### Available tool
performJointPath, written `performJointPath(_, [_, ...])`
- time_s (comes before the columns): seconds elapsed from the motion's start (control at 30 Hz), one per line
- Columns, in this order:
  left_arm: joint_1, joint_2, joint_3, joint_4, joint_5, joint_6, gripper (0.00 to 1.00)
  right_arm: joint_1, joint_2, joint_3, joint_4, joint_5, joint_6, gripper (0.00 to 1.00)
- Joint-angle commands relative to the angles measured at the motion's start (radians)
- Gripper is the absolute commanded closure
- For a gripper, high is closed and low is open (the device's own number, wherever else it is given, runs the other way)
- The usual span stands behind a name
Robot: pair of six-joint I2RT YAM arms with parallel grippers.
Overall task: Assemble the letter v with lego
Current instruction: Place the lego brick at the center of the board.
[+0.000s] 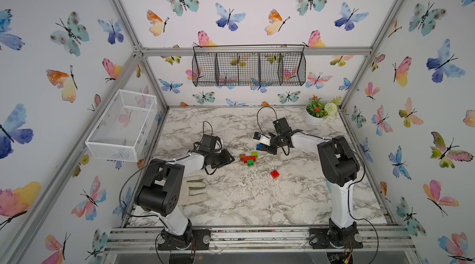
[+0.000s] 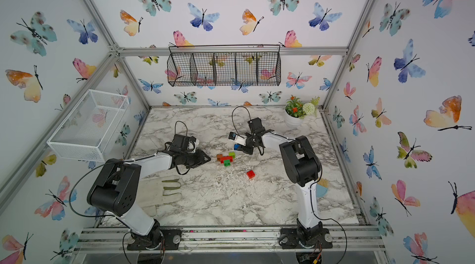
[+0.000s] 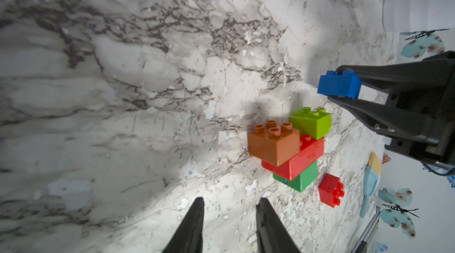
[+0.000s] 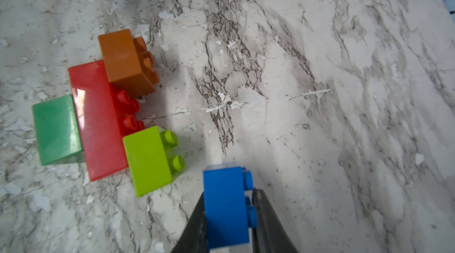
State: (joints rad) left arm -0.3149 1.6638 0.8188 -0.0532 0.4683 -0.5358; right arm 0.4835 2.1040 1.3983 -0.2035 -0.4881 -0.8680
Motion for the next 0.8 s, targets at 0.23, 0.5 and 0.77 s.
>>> performJointPath(0.23, [-0.052, 0.093, 0.027, -0.034, 0.055, 0.051, 0.62, 0.001, 0.07, 0.068, -0.109, -0.045, -0.106, 0.8])
performJointPath(0.5, [-0.053, 0.132, 0.065, -0.033, 0.046, 0.048, 0.6, 0.001, 0.054, 0.059, -0.151, -0.071, -0.152, 0.67])
performJointPath(0.77, [-0.05, 0.161, 0.077, -0.028, 0.046, 0.042, 0.59, 0.001, 0.049, 0.056, -0.168, -0.073, -0.151, 0.58])
